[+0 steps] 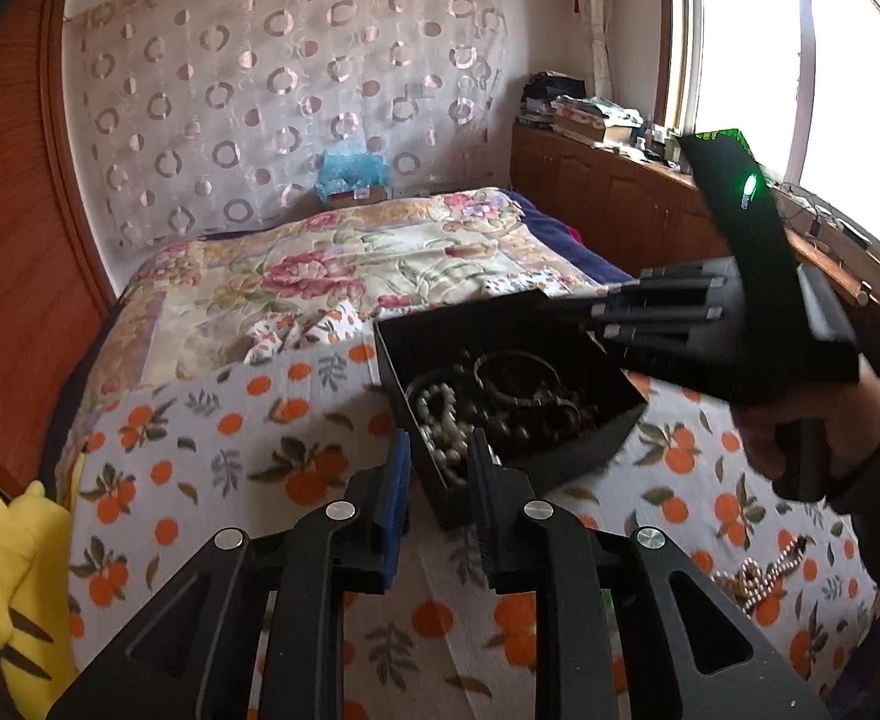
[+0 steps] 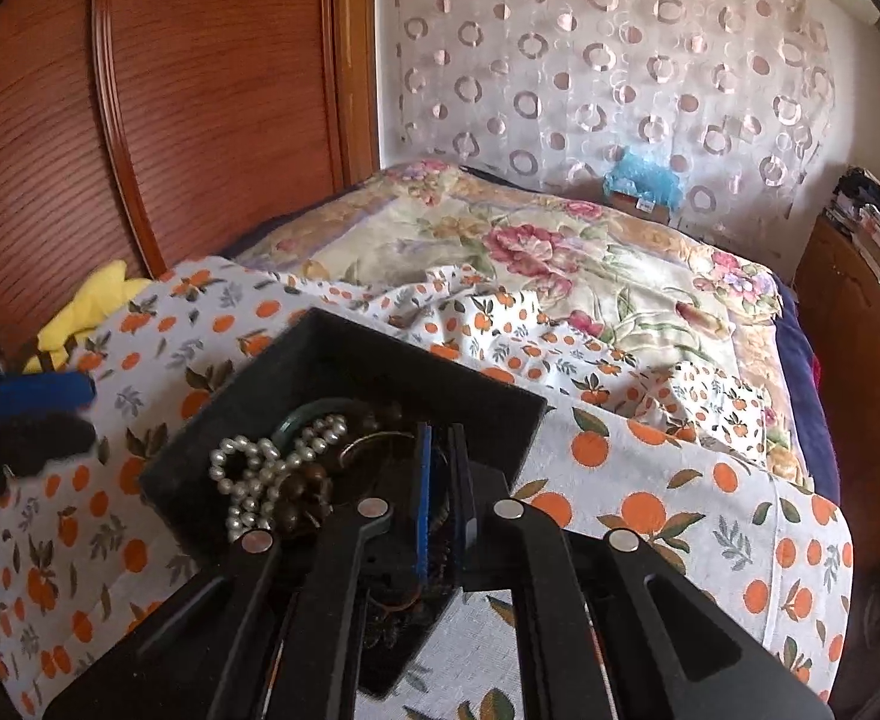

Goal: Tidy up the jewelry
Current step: 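Reach the open right tool back to the pearl-and-gold chain on the bed, then grasp the pearl-and-gold chain with the right tool while the left tool grasps the green brooch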

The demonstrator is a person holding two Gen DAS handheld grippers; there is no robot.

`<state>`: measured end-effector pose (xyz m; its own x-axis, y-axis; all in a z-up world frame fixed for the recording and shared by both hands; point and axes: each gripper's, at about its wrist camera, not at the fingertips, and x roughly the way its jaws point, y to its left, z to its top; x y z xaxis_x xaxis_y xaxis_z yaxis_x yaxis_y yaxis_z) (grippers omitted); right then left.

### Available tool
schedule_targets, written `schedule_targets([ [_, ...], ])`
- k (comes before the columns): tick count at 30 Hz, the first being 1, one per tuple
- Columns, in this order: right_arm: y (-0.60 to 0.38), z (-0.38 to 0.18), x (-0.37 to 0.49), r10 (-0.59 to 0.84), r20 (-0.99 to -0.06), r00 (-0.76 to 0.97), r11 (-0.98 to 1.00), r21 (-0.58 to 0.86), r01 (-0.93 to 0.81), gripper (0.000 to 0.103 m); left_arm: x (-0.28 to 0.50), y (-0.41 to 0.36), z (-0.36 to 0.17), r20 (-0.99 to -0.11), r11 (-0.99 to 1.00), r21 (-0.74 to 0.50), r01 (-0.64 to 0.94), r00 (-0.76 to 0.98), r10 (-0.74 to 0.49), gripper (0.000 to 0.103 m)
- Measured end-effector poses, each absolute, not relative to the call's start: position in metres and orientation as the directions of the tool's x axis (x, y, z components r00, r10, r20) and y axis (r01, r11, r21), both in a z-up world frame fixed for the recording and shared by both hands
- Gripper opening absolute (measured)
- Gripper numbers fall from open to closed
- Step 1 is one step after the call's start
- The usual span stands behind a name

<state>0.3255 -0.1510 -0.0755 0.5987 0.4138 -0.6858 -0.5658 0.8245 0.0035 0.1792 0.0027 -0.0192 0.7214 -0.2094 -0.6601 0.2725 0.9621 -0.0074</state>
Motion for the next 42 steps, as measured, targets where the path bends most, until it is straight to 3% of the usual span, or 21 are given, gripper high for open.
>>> schedule_targets([
  [10, -0.203, -0.058, 0.252, 0.426, -0.649, 0.631, 0.843, 0.031, -0.537, 0.007, 0.139, -0.003, -0.031, -0.667, 0.959, -0.026, 0.281, 0.709, -0.226, 0.020],
  [13, -0.224, -0.063, 0.220, 0.414, -0.656, 0.631, 0.850, 0.029, -0.527, 0.007, 0.123, -0.009, -0.034, -0.663, 0.958, -0.020, 0.285, 0.714, -0.226, 0.028],
  [17, -0.245, -0.075, 0.182, 0.390, -0.674, 0.627, 0.861, 0.024, -0.509, 0.008, 0.109, -0.013, -0.040, -0.667, 0.956, -0.026, 0.291, 0.708, -0.233, 0.029],
  [21, -0.260, -0.090, 0.155, 0.378, -0.699, 0.607, 0.863, 0.029, -0.504, 0.021, 0.095, -0.018, -0.044, -0.672, 0.954, -0.029, 0.297, 0.701, -0.239, 0.030],
  [34, -0.249, -0.126, 0.119, 0.413, -0.750, 0.516, 0.840, 0.094, -0.535, 0.021, 0.063, -0.027, -0.059, -0.691, 0.947, -0.026, 0.320, 0.679, -0.248, 0.036],
  [40, -0.239, -0.129, 0.127, 0.429, -0.758, 0.491, 0.835, 0.126, -0.535, 0.028, 0.063, -0.025, -0.066, -0.698, 0.950, -0.045, 0.310, 0.670, -0.252, 0.036],
  [42, -0.232, -0.129, 0.126, 0.413, -0.763, 0.498, 0.835, 0.098, -0.542, 0.035, 0.063, -0.026, -0.067, -0.700, 0.949, -0.046, 0.311, 0.668, -0.253, 0.036],
])
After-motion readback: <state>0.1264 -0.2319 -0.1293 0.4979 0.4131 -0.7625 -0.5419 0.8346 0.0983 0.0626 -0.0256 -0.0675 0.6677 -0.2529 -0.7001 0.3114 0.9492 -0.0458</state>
